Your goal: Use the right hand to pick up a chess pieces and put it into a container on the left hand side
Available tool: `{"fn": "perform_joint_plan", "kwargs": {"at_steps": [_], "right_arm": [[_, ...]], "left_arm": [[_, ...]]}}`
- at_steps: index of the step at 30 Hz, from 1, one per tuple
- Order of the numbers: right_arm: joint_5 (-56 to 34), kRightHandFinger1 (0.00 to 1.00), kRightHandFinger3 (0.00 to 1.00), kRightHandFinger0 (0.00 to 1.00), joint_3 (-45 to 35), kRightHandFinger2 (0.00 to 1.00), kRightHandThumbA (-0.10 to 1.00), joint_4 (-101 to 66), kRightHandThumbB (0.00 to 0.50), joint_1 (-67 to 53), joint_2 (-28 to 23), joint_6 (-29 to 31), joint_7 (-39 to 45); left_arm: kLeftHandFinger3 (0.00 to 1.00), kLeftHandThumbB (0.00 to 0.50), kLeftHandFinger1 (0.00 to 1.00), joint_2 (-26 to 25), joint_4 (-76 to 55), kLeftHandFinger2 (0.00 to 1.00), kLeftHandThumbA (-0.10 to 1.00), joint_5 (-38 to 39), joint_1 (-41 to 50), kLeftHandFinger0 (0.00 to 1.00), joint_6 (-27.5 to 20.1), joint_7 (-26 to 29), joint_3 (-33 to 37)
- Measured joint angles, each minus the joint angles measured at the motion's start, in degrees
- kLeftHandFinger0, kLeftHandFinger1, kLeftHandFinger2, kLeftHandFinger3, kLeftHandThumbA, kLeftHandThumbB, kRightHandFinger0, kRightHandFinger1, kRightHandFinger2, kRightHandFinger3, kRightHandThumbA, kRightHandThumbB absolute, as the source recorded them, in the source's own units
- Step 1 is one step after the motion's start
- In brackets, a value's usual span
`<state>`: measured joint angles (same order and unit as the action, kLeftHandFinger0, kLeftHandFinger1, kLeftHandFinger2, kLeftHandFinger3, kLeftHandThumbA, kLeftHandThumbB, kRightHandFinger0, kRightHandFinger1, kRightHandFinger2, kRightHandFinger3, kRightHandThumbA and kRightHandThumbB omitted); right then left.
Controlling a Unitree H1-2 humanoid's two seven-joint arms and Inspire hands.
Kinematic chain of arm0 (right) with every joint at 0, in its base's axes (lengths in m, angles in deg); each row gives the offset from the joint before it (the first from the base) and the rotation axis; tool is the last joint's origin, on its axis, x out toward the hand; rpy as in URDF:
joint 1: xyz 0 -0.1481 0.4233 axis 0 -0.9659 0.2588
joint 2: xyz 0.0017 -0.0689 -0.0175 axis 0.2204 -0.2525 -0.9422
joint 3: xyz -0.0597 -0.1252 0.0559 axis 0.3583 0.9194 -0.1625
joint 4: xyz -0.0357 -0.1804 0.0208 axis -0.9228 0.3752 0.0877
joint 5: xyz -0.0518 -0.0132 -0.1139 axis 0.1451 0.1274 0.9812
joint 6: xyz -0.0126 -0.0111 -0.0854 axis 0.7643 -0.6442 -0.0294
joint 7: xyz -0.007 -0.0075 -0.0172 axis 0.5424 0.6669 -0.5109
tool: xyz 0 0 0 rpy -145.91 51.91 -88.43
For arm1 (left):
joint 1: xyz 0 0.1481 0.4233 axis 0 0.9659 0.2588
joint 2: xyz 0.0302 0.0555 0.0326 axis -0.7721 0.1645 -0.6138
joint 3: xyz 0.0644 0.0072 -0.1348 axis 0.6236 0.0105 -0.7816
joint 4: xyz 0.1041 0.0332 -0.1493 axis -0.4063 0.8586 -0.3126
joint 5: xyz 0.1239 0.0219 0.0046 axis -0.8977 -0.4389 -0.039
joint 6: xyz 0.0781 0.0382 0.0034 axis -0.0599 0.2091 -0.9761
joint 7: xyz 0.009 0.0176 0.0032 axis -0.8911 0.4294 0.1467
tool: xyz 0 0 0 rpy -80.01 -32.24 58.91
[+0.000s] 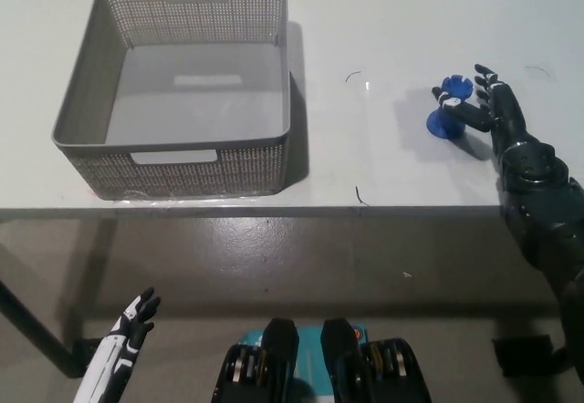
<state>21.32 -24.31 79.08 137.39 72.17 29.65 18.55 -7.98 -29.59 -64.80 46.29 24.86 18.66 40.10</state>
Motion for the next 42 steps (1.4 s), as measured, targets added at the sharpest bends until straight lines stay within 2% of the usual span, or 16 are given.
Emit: {"fn": "perform_joint_plan", "kwargs": {"at_steps": [1, 2, 3, 4, 6, 8, 15, 17, 19, 21, 26, 29, 33, 34, 39, 42], "right_arm": [[0.02, 0.38, 0.36, 0.37, 0.1, 0.4, 0.19, 0.13, 0.332, 0.13, 0.28, -0.04, -0.92], [0.0, 0.22, 0.19, 0.15, 0.09, 0.27, -0.07, 0.21, 0.274, 0.21, 0.42, -0.08, -1.65], [-0.03, 0.12, 0.29, 0.01, 0.04, 0.36, -0.1, 0.28, 0.223, 0.3, 0.48, -0.05, -2.44], [-0.07, 0.11, 0.37, 0.0, -0.07, 0.44, -0.1, 0.37, 0.195, 0.35, 0.54, 0.0, -3.26], [-0.22, 0.19, 0.59, 0.0, -0.36, 0.66, -0.1, 0.52, 0.152, 0.35, 0.72, 0.21, -4.55], [-0.44, 0.26, 0.65, 0.0, -0.89, 0.71, -0.1, 0.65, 0.144, 0.35, 0.98, 0.49, -5.45], [-1.48, 0.35, 0.68, 0.0, -2.98, 0.71, -0.1, 1.14, 0.15, 0.32, 1.94, 1.44, -7.37], [-1.74, 0.34, 0.69, 0.0, -3.49, 0.72, -0.1, 1.2, 0.157, 0.32, 1.96, 1.58, -7.83], [-2.1, 0.32, 0.67, 0.0, -4.05, 0.7, -0.1, 1.2, 0.145, 0.33, 1.97, 1.68, -8.15], [-2.35, 0.33, 0.71, 0.0, -4.34, 0.72, -0.1, 1.19, 0.127, 0.32, 1.98, 1.97, -8.4], [-2.57, 0.31, 0.68, 0.0, -4.38, 0.69, -0.1, 0.42, 0.151, 0.83, 2.49, 3.64, -8.86], [-2.45, 0.3, 0.67, 0.0, -3.84, 0.68, -0.1, -1.55, 0.116, 2.17, 3.06, 4.41, -9.3], [-2.34, 0.28, 0.64, 0.0, -3.15, 0.66, -0.1, -8.02, 0.111, 4.13, 4.24, 5.55, -9.47], [-2.29, 0.25, 0.66, 0.0, -2.97, 0.63, -0.1, -9.38, 0.105, 4.41, 4.53, 5.57, -9.53], [-1.57, 0.26, 0.72, 0.0, -1.89, 0.62, -0.1, -20.28, 0.113, 5.1, 7.1, 4.76, -9.71], [-0.75, 0.37, 0.8, 0.0, -0.65, 0.77, -0.1, -25.69, 0.118, 5.54, 9.1, 3.0, -10.0]], "left_arm": [[1.0, 0.282, 1.0, 0.0, 0.0, 1.0, 1.0, -0.01, -0.13, 1.0, 0.0, -0.01, 0.0], [1.0, 0.274, 1.0, 0.01, 0.0, 1.0, 1.0, -0.01, -0.23, 1.0, 0.0, -0.02, 0.0], [1.0, 0.27, 1.0, 0.0, 0.0, 1.0, 1.0, -0.01, -0.33, 1.0, 0.0, -0.02, 0.01], [1.0, 0.274, 1.0, -0.01, 0.0, 1.0, 1.0, -0.01, -0.49, 1.0, 0.0, -0.03, 0.0], [1.0, 0.274, 1.0, -0.01, 0.0, 1.0, 1.0, -0.02, -0.88, 1.0, 0.01, -0.04, 0.01], [1.0, 0.274, 1.0, -0.03, 0.0, 1.0, 1.0, -0.01, -1.36, 1.0, 0.0, -0.13, 0.01], [1.0, 0.299, 1.0, -0.26, 0.0, 1.0, 1.0, -0.01, -2.49, 1.0, 0.07, -0.67, -0.03], [1.0, 0.308, 1.0, -0.36, 0.0, 1.0, 1.0, -0.01, -2.61, 1.0, 0.07, -0.67, -0.05], [1.0, 0.311, 1.0, -0.39, 0.0, 1.0, 1.0, 0.01, -2.69, 1.0, 0.07, -0.69, -0.06], [1.0, 0.302, 1.0, -0.39, 0.0, 1.0, 1.0, 0.04, -2.68, 1.0, 0.07, -0.7, -0.06], [1.0, 0.319, 1.0, -0.4, 0.01, 1.0, 1.0, 0.07, -2.67, 1.0, 0.06, -0.7, -0.07], [1.0, 0.324, 1.0, -0.4, 0.01, 1.0, 1.0, 0.07, -2.7, 1.0, 0.07, -0.7, -0.07], [1.0, 0.324, 1.0, -0.4, 0.03, 1.0, 1.0, 0.04, -2.7, 1.0, 0.07, -0.69, -0.07], [1.0, 0.316, 1.0, -0.41, 0.03, 1.0, 1.0, 0.04, -2.7, 1.0, 0.07, -0.69, -0.07], [1.0, 0.329, 1.0, -0.44, 0.08, 1.0, 1.0, 0.04, -2.7, 1.0, 0.06, -0.69, -0.07], [1.0, 0.326, 1.0, -0.49, 0.07, 1.0, 1.0, -0.01, -2.68, 1.0, 0.07, -0.69, -0.06]]}}
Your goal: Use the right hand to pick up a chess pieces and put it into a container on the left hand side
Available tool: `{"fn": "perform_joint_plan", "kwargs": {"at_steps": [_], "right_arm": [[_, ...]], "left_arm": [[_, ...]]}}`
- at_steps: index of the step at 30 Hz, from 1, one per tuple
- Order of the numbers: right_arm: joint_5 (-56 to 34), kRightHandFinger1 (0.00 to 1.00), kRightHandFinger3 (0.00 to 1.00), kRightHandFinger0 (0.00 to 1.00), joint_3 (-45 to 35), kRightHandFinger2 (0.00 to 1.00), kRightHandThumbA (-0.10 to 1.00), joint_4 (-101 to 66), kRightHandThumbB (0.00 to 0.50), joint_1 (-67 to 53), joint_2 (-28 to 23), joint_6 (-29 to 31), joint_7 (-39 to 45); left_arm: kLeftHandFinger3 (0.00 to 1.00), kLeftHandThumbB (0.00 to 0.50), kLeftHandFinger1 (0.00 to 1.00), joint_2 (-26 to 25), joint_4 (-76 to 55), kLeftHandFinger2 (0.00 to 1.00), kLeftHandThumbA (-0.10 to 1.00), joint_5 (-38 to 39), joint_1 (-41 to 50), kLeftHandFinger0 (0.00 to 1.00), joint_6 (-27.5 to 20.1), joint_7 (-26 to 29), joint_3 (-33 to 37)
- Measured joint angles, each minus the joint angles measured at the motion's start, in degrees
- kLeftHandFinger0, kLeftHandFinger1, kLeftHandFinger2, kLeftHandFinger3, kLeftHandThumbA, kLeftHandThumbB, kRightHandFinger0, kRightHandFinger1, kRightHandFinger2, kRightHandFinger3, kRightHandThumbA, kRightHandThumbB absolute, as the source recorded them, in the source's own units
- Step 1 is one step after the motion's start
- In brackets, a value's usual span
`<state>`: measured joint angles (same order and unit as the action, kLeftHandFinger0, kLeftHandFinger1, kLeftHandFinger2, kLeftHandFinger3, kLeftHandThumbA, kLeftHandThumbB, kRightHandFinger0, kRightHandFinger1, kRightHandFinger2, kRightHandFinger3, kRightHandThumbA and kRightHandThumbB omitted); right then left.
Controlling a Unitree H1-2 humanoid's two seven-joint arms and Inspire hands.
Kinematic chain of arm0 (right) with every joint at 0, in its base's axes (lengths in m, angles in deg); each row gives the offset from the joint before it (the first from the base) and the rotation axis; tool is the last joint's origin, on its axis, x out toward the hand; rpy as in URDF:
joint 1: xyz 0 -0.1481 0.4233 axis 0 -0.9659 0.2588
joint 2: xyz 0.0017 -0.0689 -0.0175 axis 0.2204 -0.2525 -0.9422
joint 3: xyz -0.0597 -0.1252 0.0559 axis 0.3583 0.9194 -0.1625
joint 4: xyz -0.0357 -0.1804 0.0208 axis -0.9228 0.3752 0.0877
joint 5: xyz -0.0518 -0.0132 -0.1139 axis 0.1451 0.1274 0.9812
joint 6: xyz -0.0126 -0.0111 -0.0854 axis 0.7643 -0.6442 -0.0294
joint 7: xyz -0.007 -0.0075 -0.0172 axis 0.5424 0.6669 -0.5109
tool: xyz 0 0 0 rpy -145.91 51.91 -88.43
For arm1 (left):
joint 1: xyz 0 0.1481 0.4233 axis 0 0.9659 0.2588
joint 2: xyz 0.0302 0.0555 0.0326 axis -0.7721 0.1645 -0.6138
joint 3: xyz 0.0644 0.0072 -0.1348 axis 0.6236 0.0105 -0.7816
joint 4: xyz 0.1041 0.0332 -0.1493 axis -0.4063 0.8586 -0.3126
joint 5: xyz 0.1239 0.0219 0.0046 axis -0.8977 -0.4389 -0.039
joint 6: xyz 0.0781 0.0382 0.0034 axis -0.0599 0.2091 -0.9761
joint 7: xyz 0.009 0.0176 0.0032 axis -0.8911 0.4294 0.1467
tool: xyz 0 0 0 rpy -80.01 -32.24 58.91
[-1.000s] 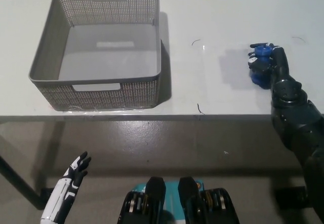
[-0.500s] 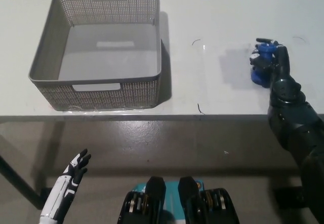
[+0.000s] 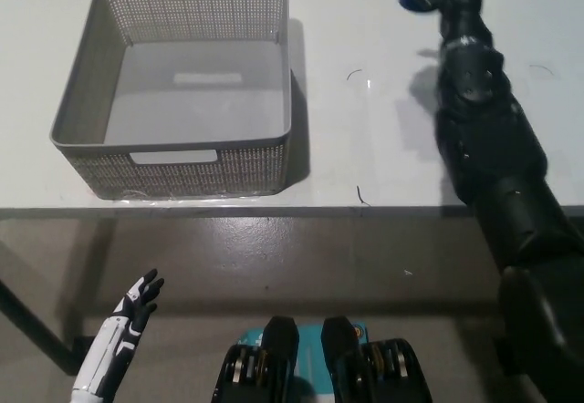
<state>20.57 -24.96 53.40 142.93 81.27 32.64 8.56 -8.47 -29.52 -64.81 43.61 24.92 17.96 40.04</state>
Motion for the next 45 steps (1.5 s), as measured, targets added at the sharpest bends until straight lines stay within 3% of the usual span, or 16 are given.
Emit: {"fn": "perform_joint_plan", "kwargs": {"at_steps": [7, 10, 12, 14, 21, 25, 28, 30, 33, 34, 35, 36, 37, 38, 39, 45], "right_arm": [[1.01, 0.39, 0.75, 0.04, 1.83, 0.73, -0.1, -1.65, 0.151, 2.36, 5.27, -1.69, -0.13], [1.57, 0.24, 0.58, 0.0, 3.31, 0.56, -0.1, -0.5, 0.145, 3.42, 8.35, -1.74, -0.18], [1.83, 0.23, 0.56, 0.0, 4.08, 0.6, -0.1, 1.37, 0.144, 4.21, 10.29, -1.72, -0.14], [1.97, 0.31, 0.65, 0.0, 4.67, 0.73, -0.1, 3.59, 0.144, 4.97, 12.33, -1.67, -0.13], [3.07, 0.38, 0.88, 0.0, 6.69, 0.86, -0.1, 14.07, 0.132, 8.03, 17.43, -0.4, -0.73], [3.27, 0.41, 0.9, 0.0, 7.44, 0.87, -0.1, 18.82, 0.112, 9.64, 18.76, -0.02, -1.05], [3.41, 0.41, 0.76, 0.0, 7.94, 0.84, -0.1, 20.9, 0.103, 9.81, 19.28, 0.43, -1.36], [3.43, 0.43, 0.82, 0.0, 8.22, 0.87, -0.1, 21.86, 0.115, 9.73, 19.4, 0.76, -1.4], [3.53, 0.66, 0.98, 0.23, 8.49, 1.0, -0.06, 22.71, 0.193, 9.59, 19.37, 1.09, -1.57], [3.61, 0.69, 0.9, 0.32, 8.58, 0.99, -0.01, 23.06, 0.197, 9.56, 19.32, 1.09, -1.74], [3.64, 0.72, 0.89, 0.46, 8.6, 0.89, 0.15, 23.24, 0.235, 9.53, 19.25, 1.09, -1.77], [3.64, 0.67, 0.85, 0.44, 8.63, 0.8, 0.17, 23.51, 0.243, 9.5, 19.12, 1.08, -1.72], [3.64, 0.85, 1.0, 0.66, 8.63, 0.94, 0.27, 23.65, 0.275, 9.46, 19.0, 1.07, -1.6], [3.64, 1.0, 1.0, 0.9, 8.69, 1.0, 0.38, 23.79, 0.331, 9.38, 18.81, 1.06, -1.32], [3.65, 1.0, 1.0, 0.98, 8.93, 1.0, 0.47, 23.89, 0.367, 9.27, 18.53, 1.02, -0.79], [3.82, 1.0, 1.0, 1.0, 10.57, 1.0, 0.78, 24.09, 0.441, 7.92, 16.52, 0.4, 3.22]], "left_arm": [[1.0, 0.337, 1.0, -0.25, 0.18, 1.0, 1.0, 0.02, 0.01, 1.0, -0.01, -0.02, 0.07], [1.0, 0.367, 1.0, -0.25, 0.6, 1.0, 1.0, 0.02, 0.07, 1.0, 0.0, -0.03, 0.3], [1.0, 0.371, 1.0, -0.25, 0.77, 1.0, 1.0, 0.01, 0.14, 1.0, 0.0, -0.04, 0.52], [1.0, 0.381, 1.0, -0.25, 0.8, 1.0, 1.0, -0.08, 0.18, 1.0, 0.01, -0.04, 0.8], [1.0, 0.384, 1.0, -0.25, 0.81, 1.0, 1.0, -0.15, 0.04, 1.0, 0.32, -0.27, 1.36], [1.0, 0.37, 1.0, -0.25, 0.82, 1.0, 1.0, -0.13, -0.18, 1.0, 0.58, -0.31, 1.5], [1.0, 0.351, 1.0, -0.31, 0.84, 1.0, 1.0, -0.11, -0.49, 1.0, 0.67, -0.5, 1.72], [1.0, 0.336, 1.0, -0.32, 0.85, 1.0, 1.0, -0.06, -0.83, 1.0, 0.71, -0.71, 1.81], [1.0, 0.341, 1.0, -0.36, 0.88, 1.0, 1.0, -0.04, -1.1, 1.0, 0.7, -0.87, 1.87], [1.0, 0.341, 1.0, -0.42, 0.88, 1.0, 1.0, -0.04, -1.13, 1.0, 0.7, -0.93, 1.91], [1.0, 0.348, 1.0, -0.46, 0.89, 1.0, 1.0, -0.01, -1.13, 1.0, 0.7, -1.0, 1.92], [1.0, 0.346, 1.0, -0.52, 0.92, 1.0, 1.0, 0.06, -1.13, 1.0, 0.7, -1.14, 1.95], [1.0, 0.358, 1.0, -0.55, 0.93, 1.0, 1.0, 0.13, -1.13, 1.0, 0.7, -1.22, 1.96], [1.0, 0.365, 1.0, -0.55, 0.95, 1.0, 1.0, 0.16, -1.11, 1.0, 0.7, -1.28, 1.98], [1.0, 0.361, 1.0, -0.57, 0.99, 1.0, 1.0, 0.16, -1.11, 1.0, 0.7, -1.37, 2.05], [1.0, 0.361, 1.0, -0.81, 0.99, 1.0, 1.0, 0.15, -1.12, 1.0, 0.7, -1.87, 2.61]]}}
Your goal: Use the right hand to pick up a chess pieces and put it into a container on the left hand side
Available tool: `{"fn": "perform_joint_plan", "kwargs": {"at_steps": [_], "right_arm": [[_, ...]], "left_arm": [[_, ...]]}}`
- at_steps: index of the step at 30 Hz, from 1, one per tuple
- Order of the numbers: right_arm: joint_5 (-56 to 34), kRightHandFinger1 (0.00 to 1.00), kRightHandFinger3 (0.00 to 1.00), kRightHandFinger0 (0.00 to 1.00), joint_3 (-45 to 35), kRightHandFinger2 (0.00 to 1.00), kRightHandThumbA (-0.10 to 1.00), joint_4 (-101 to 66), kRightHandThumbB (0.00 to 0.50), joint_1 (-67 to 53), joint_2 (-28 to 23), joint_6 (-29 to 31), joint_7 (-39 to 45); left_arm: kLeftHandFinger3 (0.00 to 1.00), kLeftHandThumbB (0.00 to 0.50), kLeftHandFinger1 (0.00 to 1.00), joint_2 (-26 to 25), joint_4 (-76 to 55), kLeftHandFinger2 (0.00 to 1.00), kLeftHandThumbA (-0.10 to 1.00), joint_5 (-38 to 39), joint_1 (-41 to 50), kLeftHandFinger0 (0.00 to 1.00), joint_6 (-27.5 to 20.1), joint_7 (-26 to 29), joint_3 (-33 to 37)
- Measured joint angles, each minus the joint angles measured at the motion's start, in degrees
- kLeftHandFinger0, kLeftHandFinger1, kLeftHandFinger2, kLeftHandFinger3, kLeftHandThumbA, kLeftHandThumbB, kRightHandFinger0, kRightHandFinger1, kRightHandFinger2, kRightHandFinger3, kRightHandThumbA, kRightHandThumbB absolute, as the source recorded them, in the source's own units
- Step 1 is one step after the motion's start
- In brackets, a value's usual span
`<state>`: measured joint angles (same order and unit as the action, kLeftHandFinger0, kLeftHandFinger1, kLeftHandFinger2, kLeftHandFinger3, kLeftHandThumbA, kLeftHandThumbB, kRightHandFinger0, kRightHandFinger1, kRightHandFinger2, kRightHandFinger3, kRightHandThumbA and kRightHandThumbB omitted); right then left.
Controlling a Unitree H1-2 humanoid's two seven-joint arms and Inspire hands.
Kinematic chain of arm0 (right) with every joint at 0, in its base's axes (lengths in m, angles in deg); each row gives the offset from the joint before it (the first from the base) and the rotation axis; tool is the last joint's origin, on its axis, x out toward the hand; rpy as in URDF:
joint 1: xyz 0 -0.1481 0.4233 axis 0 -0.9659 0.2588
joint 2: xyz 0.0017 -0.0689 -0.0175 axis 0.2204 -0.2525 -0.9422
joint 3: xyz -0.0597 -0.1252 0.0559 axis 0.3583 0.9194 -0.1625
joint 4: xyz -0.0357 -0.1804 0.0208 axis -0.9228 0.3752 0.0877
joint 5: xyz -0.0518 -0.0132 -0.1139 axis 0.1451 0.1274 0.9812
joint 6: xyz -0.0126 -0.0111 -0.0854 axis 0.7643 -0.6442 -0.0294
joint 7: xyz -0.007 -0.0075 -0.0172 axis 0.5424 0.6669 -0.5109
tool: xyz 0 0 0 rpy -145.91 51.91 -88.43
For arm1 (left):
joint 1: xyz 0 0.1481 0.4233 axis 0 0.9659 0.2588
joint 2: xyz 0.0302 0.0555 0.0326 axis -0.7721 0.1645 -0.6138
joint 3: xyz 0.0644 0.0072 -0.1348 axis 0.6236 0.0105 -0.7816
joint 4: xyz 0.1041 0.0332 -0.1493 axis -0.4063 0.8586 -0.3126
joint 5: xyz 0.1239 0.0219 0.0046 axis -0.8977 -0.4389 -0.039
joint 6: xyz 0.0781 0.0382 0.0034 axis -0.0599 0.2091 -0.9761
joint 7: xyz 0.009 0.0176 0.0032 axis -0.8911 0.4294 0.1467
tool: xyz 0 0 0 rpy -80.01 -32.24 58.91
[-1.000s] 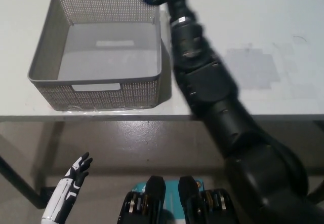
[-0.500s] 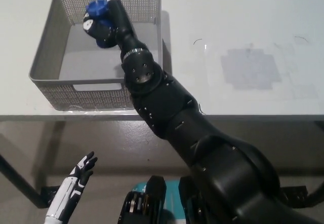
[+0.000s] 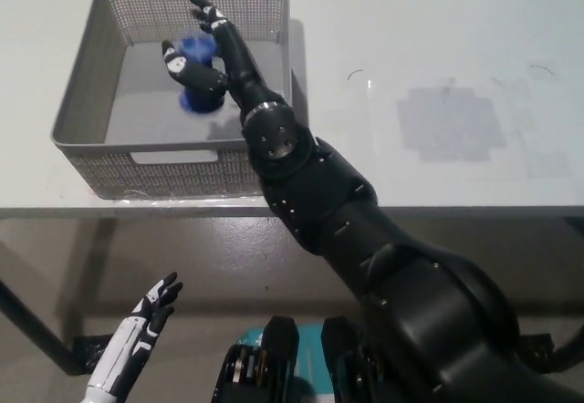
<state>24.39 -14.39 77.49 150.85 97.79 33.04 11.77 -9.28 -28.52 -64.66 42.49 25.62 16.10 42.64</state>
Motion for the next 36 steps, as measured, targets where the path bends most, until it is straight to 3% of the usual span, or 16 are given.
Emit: {"fn": "perform_joint_plan", "kwargs": {"at_steps": [5, 13, 20, 24, 27, 32, 35, 36], "right_arm": [[1.12, 1.0, 1.0, 1.0, 2.03, 1.0, 0.9, 0.09, 0.478, -0.15, -1.42, -0.84, 1.62], [2.06, 1.0, 1.0, 1.0, 3.1, 1.0, 0.91, 0.04, 0.452, -0.15, -2.44, -1.08, 2.73], [2.21, 1.0, 1.0, 1.0, 2.96, 1.0, 0.93, -3.09, 0.492, -0.27, -3.81, -1.04, 3.57], [2.03, 1.0, 1.0, 1.0, 2.6, 1.0, 0.89, -12.35, 0.427, -1.52, -6.27, -1.24, 4.36], [1.83, 1.0, 1.0, 1.0, 2.23, 1.0, 0.96, -18.6, 0.422, -3.85, -7.63, -1.82, 4.79], [1.74, 1.0, 1.0, 1.0, 2.01, 1.0, 0.95, -29.99, 0.41, -10.59, -9.71, -3.5, 5.52], [1.66, 1.0, 1.0, 1.0, 1.92, 1.0, 0.95, -36.78, 0.38, -16.0, -11.08, -4.76, 5.89], [1.62, 1.0, 1.0, 1.0, 1.87, 1.0, 0.94, -38.14, 0.391, -17.41, -11.43, -4.97, 5.95]], "left_arm": [[1.0, 0.372, 1.0, -0.03, 0.0, 1.0, 1.0, -0.08, -0.11, 1.0, 0.0, -0.28, 0.05], [1.0, 0.382, 1.0, -0.16, 0.0, 1.0, 1.0, -0.08, -0.3, 1.0, 0.04, -0.48, 0.2], [1.0, 0.396, 1.0, -0.35, 0.0, 1.0, 1.0, -0.13, -0.92, 1.0, 0.05, -0.94, 0.3], [1.0, 0.404, 1.0, -0.44, 0.02, 1.0, 1.0, -0.17, -1.28, 1.0, 0.27, -1.1, 0.3], [1.0, 0.4, 1.0, -0.43, 0.19, 1.0, 1.0, -0.19, -1.26, 1.0, 0.33, -1.1, 0.3], [1.0, 0.39, 1.0, -0.4, 0.67, 1.0, 1.0, -0.21, -1.25, 1.0, 0.44, -1.1, 0.29], [1.0, 0.42, 1.0, -0.38, 0.93, 1.0, 1.0, -0.2, -1.22, 1.0, 0.47, -1.1, 0.29], [1.0, 0.428, 1.0, -0.37, 0.97, 1.0, 1.0, -0.21, -1.21, 1.0, 0.48, -1.1, 0.29]]}}
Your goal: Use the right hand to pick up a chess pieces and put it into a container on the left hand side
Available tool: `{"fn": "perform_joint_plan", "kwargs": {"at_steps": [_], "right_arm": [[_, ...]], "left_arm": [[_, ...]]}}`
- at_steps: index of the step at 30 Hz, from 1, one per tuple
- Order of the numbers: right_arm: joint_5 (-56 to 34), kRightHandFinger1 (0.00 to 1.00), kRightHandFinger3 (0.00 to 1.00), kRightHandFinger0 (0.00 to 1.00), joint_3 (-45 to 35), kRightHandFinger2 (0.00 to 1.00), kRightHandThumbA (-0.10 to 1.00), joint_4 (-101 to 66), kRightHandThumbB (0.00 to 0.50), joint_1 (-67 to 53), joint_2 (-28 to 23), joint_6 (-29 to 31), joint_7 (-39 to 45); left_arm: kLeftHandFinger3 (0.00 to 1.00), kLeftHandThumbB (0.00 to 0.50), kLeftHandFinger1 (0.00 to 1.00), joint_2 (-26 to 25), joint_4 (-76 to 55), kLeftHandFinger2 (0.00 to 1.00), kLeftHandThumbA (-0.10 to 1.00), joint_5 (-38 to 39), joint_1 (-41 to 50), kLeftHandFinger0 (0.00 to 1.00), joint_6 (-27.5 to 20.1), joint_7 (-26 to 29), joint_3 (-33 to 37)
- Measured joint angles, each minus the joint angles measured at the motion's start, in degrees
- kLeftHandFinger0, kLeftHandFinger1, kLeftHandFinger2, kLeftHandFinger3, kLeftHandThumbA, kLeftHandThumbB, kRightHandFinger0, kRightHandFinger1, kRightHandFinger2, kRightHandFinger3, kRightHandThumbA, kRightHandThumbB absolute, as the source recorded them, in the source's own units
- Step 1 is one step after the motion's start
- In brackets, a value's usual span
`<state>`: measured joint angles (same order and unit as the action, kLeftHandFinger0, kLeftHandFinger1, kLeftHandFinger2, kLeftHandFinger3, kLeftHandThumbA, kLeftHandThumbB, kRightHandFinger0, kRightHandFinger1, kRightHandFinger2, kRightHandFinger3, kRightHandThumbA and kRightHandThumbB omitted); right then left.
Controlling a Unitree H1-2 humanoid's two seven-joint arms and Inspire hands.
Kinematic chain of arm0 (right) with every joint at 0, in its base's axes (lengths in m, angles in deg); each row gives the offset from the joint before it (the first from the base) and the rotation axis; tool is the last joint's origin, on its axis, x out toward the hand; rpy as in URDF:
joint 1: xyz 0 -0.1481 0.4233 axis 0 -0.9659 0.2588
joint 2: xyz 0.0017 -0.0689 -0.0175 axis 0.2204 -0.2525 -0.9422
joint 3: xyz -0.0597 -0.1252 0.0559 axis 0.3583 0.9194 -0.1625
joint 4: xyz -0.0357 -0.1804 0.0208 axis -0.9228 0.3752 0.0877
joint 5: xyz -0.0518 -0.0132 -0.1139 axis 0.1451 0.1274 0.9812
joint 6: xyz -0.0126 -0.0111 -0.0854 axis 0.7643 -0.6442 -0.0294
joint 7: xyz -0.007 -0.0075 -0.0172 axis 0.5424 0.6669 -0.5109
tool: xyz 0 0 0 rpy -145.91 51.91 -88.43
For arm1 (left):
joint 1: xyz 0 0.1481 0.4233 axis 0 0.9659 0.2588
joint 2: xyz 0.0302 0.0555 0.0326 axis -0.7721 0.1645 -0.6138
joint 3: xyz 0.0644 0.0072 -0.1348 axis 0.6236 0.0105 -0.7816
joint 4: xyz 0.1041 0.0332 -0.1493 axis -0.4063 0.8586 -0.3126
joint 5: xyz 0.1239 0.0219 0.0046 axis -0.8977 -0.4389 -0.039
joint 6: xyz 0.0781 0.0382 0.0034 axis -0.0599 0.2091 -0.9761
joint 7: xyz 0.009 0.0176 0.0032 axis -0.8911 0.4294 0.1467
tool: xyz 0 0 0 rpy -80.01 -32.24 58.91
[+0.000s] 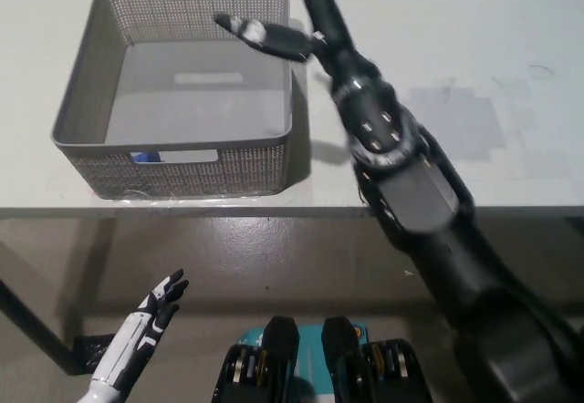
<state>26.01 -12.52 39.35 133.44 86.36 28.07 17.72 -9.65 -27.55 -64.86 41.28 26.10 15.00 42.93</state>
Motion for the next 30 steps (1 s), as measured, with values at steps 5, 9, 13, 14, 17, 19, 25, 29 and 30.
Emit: {"fn": "perform_joint_plan", "kwargs": {"at_steps": [5, 9, 13, 14, 17, 19, 25, 29, 30], "right_arm": [[-0.44, 1.0, 1.0, 1.0, -0.48, 1.0, 0.95, -10.29, 0.38, -9.45, -2.62, -1.42, 0.56], [-0.86, 1.0, 1.0, 1.0, -1.29, 1.0, 0.96, -17.86, 0.364, -17.36, -5.03, -2.12, 1.02], [-1.2, 1.0, 1.0, 1.0, -2.16, 1.0, 0.98, -26.12, 0.318, -26.39, -7.48, -2.29, 1.28], [-1.28, 1.0, 1.0, 1.0, -2.33, 1.0, 0.92, -28.28, 0.322, -29.32, -8.1, -2.3, 1.36], [-1.53, 1.0, 1.0, 1.0, -2.7, 1.0, 0.99, -34.0, 0.341, -35.87, -9.6, -2.3, 1.67], [-2.1, 1.0, 1.0, 1.0, -3.01, 1.0, 0.95, -38.52, 0.329, -41.3, -10.45, -2.21, 2.06], [-5.48, 1.0, 1.0, 1.0, -4.79, 1.0, 0.98, -43.83, 0.304, -55.3, -11.1, 1.48, 3.55], [-7.36, 1.0, 1.0, 1.0, -5.28, 1.0, 0.97, -40.18, 0.311, -59.84, -10.7, 4.11, 4.65], [-7.54, 1.0, 1.0, 1.0, -5.33, 1.0, 0.98, -39.44, 0.311, -60.37, -10.57, 4.6, 4.79]], "left_arm": [[1.0, 0.46, 1.0, 0.04, 0.31, 1.0, 1.0, 0.0, 0.01, 1.0, 0.02, 0.0, 0.0], [1.0, 0.456, 1.0, 0.12, 0.63, 1.0, 1.0, 0.0, 0.0, 1.0, 0.02, 0.0, -0.02], [1.0, 0.447, 1.0, 0.26, 1.23, 1.0, 1.0, 0.0, 0.01, 1.0, 0.02, 0.01, -0.05], [1.0, 0.447, 1.0, 0.31, 1.42, 1.0, 1.0, 0.0, 0.02, 1.0, 0.02, 0.01, -0.06], [1.0, 0.45, 1.0, 0.55, 1.69, 1.0, 1.0, 0.01, 0.02, 1.0, 0.02, 0.03, -0.1], [1.0, 0.452, 1.0, 0.83, 1.73, 1.0, 1.0, 0.02, 0.0, 1.0, 0.0, 0.04, -0.18], [1.0, 0.461, 1.0, 1.62, 1.72, 1.0, 1.0, 0.4, 0.18, 1.0, -0.5, 0.28, -1.34], [1.0, 0.444, 1.0, 1.8, 1.71, 1.0, 1.0, 0.49, 0.47, 1.0, -0.9, 0.33, -2.13], [1.0, 0.453, 1.0, 1.89, 1.71, 1.0, 1.0, 0.49, 0.59, 1.0, -1.04, 0.35, -2.34]]}}
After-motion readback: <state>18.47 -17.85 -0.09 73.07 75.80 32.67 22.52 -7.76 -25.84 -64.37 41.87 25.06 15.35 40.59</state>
